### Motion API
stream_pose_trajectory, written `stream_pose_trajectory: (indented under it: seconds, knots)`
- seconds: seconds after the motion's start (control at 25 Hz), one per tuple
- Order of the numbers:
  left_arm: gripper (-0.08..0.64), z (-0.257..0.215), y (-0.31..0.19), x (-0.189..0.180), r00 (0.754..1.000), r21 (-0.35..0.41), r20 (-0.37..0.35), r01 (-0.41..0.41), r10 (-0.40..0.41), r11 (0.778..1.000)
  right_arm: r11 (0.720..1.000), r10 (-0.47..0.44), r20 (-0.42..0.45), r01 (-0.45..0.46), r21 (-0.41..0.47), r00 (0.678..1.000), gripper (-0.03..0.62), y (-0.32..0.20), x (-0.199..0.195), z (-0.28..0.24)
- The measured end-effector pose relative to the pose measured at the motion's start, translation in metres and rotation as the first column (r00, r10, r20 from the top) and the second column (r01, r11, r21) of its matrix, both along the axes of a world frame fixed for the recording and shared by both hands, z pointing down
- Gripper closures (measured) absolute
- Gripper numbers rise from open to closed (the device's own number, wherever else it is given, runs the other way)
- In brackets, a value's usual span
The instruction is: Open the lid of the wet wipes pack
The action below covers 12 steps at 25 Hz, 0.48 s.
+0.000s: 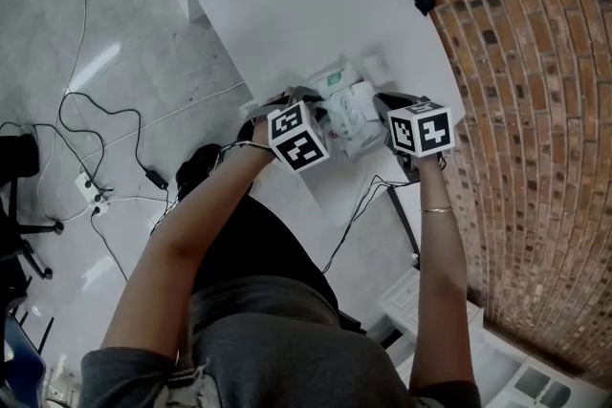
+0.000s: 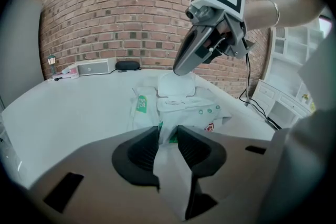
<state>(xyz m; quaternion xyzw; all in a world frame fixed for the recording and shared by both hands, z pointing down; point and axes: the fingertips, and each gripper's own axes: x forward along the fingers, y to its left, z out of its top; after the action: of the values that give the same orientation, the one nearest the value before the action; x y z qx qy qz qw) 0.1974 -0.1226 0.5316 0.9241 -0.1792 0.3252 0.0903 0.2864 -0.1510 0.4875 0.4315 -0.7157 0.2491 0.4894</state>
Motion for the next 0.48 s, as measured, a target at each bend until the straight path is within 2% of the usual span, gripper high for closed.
stream_pose_trajectory:
  seconds: [0.32,0.48]
  knots:
    - [0.433,0.0,0.0,0.0,1.0,-0.012,-0.003,0.008,-0.008,1.0,0.998,0.055,0.019,-0.055,0.029,0.998,0.559,-0.014,0.019,0.007]
    - [0.433,0.0,0.0,0.0,1.0,-0.019,-0.002,0.015,-0.015,1.0,0.997,0.057,-0.017,-0.056,0.045,0.998,0.552,-0.018,0.023,0.013]
